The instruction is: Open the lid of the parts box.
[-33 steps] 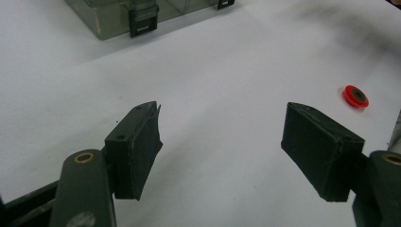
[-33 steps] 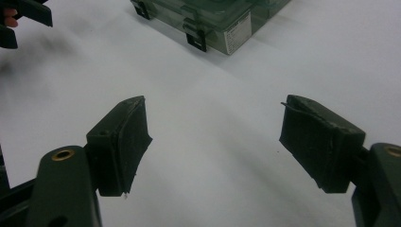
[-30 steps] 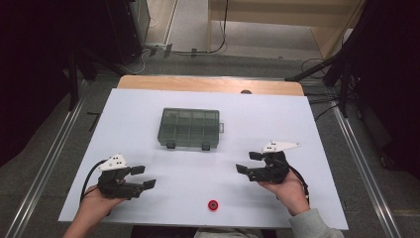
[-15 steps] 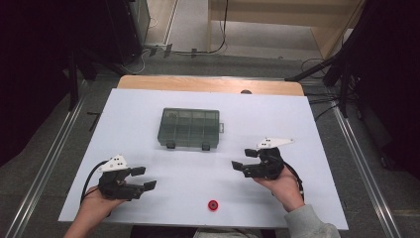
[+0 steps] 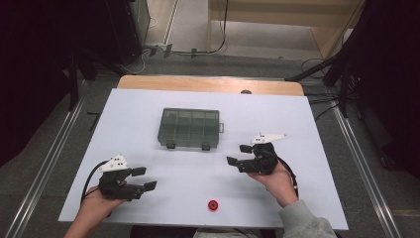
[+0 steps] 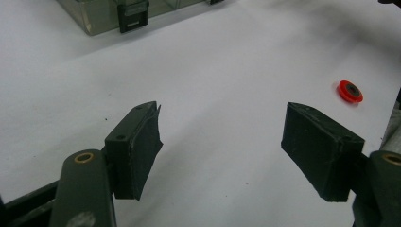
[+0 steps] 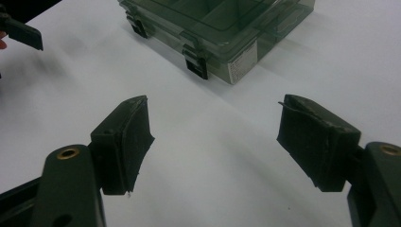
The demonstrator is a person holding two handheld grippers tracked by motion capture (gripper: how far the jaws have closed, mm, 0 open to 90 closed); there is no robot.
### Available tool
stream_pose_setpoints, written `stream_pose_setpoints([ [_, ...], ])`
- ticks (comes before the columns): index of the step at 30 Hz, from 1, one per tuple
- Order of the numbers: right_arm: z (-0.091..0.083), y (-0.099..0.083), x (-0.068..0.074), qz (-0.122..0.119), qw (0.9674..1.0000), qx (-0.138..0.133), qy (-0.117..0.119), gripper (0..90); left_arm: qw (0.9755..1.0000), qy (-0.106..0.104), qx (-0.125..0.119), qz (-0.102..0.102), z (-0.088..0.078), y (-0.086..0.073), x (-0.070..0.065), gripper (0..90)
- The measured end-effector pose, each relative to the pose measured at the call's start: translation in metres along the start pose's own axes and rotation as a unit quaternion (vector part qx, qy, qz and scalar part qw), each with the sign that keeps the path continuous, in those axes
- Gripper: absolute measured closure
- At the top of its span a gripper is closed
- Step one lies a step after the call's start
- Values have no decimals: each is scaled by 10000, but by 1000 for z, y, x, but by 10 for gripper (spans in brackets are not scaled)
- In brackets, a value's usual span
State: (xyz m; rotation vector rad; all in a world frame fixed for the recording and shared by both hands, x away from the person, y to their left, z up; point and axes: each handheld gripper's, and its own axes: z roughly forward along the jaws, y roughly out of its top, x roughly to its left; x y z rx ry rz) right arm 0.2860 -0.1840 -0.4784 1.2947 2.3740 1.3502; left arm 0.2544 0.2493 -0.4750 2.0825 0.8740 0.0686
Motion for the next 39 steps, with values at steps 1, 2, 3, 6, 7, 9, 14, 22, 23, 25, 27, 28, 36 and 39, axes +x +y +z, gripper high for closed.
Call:
stream_pose_setpoints([
  [1, 1, 1, 0, 0, 10000, 5, 0, 268, 10000, 3, 2, 4, 0, 0, 0, 281],
  [2, 2, 1, 0, -3, 10000, -12, -8, 270, 10000, 7, 8, 6, 0, 0, 0, 282],
  [3, 2, 2, 0, 10, 10000, -3, -10, 270, 10000, 5, 5, 7, 0, 0, 0, 282],
  [6, 6, 4, 0, -2, 10000, 3, -19, 271, 10000, 3, 5, 17, 0, 0, 0, 281],
  [7, 7, 5, 0, -5, 10000, -4, -20, 272, 10000, 0, 5, 18, 0, 0, 0, 282],
  [9, 9, 6, 0, -4, 10000, 6, -24, 274, 10000, -2, 6, 9, 0, 0, 0, 281],
  [14, 14, 9, -1, -19, 10000, -11, -61, 284, 10000, -5, 10, 7, 0, 0, 0, 281],
  [22, 23, 14, -1, -81, 9999, 5, -124, 300, 10000, -7, 10, 23, 0, 0, 0, 281],
  [23, 23, 15, -1, -86, 9999, 15, -138, 302, 10000, -4, 8, 21, 0, 0, -1, 281],
  [25, 26, 16, -1, -101, 9999, 20, -137, 320, 10000, -5, 9, 20, 0, 0, 0, 281],
  [27, 28, 17, 0, -136, 9998, 38, -134, 333, 10000, -12, 15, 16, 0, 0, 0, 281],
  [28, 30, 17, 0, -147, 9998, 50, -160, 338, 10000, -14, 16, 11, 0, 0, 0, 282],
  [36, 39, 21, 0, -201, 9996, 58, -203, 394, 10000, -25, 17, -5, 0, 1, -1, 282],
  [39, 42, 22, 0, -236, 9994, 84, -239, 436, 10000, -34, 20, -8, 0, 1, 0, 281],
])
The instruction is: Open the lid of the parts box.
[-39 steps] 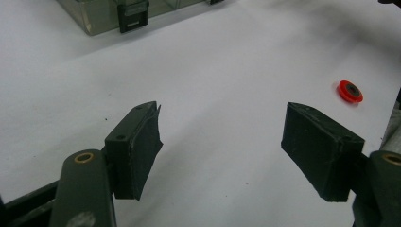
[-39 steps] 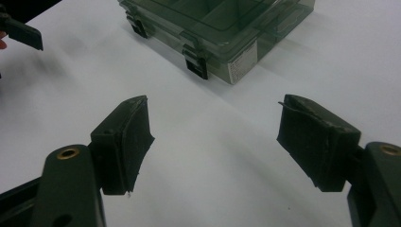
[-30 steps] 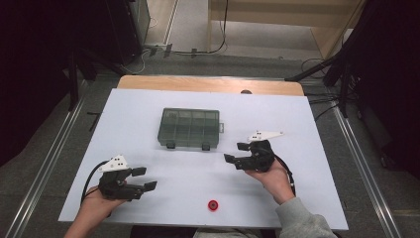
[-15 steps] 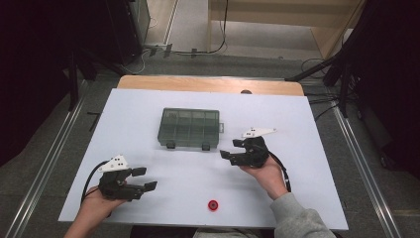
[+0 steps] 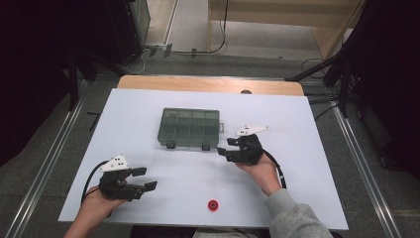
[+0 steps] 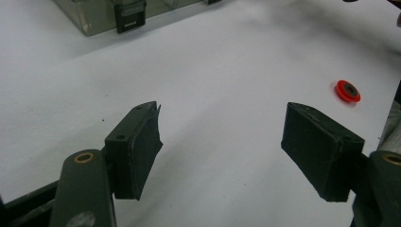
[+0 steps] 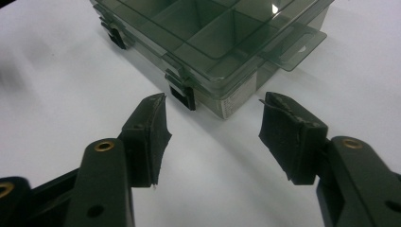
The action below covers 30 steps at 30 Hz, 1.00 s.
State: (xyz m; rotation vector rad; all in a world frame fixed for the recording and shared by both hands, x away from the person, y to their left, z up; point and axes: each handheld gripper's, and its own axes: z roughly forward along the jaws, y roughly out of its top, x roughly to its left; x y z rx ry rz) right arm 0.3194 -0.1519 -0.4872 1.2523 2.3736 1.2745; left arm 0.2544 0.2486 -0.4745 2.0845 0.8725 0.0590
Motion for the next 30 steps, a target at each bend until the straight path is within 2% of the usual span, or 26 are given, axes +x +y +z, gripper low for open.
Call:
stream_pose_setpoints([
  [4, 4, 1, -2, -4, 10000, 83, -9, 557, 10000, 8, -26, -11, 0, 0, 0, 282],
  [8, 7, 4, -5, 119, 9998, 182, -26, 666, 10000, 21, -16, 15, 0, 0, 0, 281],
  [12, 8, 6, -6, 73, 9998, 153, -64, 783, 10000, 22, -24, 4, -1, 0, 0, 282],
  [16, 12, 5, -6, 83, 9996, 246, -108, 890, 10000, 28, -28, 1, -1, 0, 0, 281],
  [18, 14, 5, -7, 71, 9996, 252, -118, 900, 10000, 27, -33, 2, -1, 0, 0, 282],
  [20, 17, 6, -8, 176, 9993, 327, -68, 900, 10000, 19, -44, -2, -1, 0, 0, 281],
  [24, 20, 7, -7, 103, 9992, 374, -119, 900, 10000, 29, -37, -1, -1, 0, 0, 281],
  [30, 22, 5, -7, 122, 9990, 425, -82, 900, 10000, 20, -83, -39, -2, 0, 1, 281],
])
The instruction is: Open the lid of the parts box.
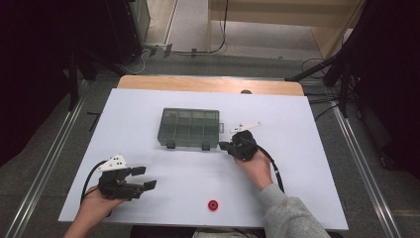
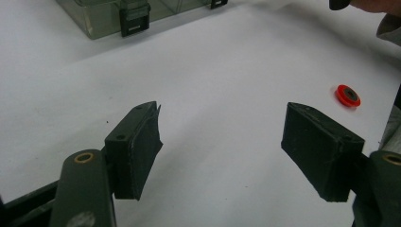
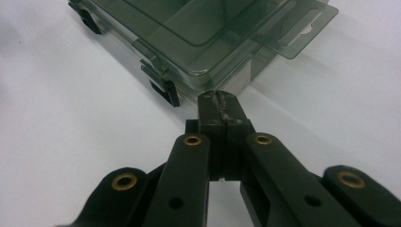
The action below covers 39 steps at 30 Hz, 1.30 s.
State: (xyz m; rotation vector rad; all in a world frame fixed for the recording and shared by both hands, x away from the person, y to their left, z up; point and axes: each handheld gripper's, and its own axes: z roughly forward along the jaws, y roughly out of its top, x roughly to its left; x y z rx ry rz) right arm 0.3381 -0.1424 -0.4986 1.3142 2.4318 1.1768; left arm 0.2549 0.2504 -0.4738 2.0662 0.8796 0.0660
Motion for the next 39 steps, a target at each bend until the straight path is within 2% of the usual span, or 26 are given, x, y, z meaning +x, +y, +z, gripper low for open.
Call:
stream_pose_setpoints([
  [13, -1, 1, 1, -55, 10000, -26, 64, 900, 10000, -35, -62, 4, 3, 3, 5, 281],
  [16, -2, 1, 1, -37, 9999, -42, 88, 900, 10000, 55, 12, -67, 5, 5, 7, 282],
  [18, -2, 1, 1, -49, 9999, -46, 84, 900, 9999, 16, 63, -135, 6, 5, 9, 287],
  [25, -3, 1, 1, -39, 9999, -95, 111, 900, 10000, 9, -10, -74, 8, 7, 8, 288],
  [29, -4, 2, 1, -64, 9998, -116, 140, 900, 9998, -3, -5, -178, 10, 10, 11, 288],
  [39, -6, 3, 1, -40, 9996, -190, 213, 900, 9999, 99, -55, -75, 13, 19, 17, 287],
])
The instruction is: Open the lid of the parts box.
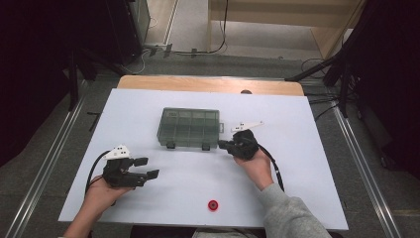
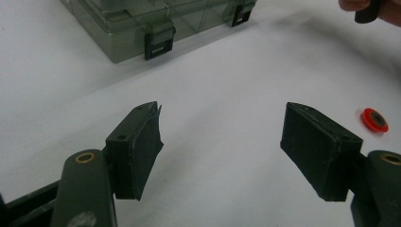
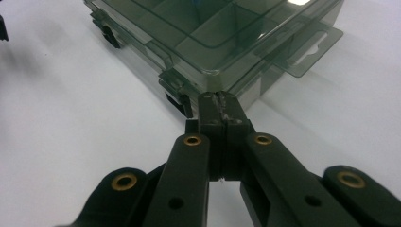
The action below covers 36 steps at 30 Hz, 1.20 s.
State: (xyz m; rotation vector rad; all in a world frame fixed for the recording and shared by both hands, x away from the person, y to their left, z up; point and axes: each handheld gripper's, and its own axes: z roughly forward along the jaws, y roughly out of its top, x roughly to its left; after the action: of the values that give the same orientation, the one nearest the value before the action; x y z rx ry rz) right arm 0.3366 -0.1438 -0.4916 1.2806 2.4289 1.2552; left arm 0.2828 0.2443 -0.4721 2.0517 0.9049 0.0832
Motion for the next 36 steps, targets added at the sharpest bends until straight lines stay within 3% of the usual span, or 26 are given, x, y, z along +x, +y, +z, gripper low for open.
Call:
stream_pose_setpoints([
  [7, -2, 2, 0, 23, 10000, -15, 32, 900, 10000, 34, 30, 71, 4, 8, 4, 285],
  [27, -7, 16, 0, 54, 9998, -92, 153, 900, 9998, 192, 13, 4, 12, 36, 25, 285],
  [36, -8, 22, 0, 71, 9998, -88, 168, 900, 9996, 253, 22, 106, 15, 48, 29, 285],
])
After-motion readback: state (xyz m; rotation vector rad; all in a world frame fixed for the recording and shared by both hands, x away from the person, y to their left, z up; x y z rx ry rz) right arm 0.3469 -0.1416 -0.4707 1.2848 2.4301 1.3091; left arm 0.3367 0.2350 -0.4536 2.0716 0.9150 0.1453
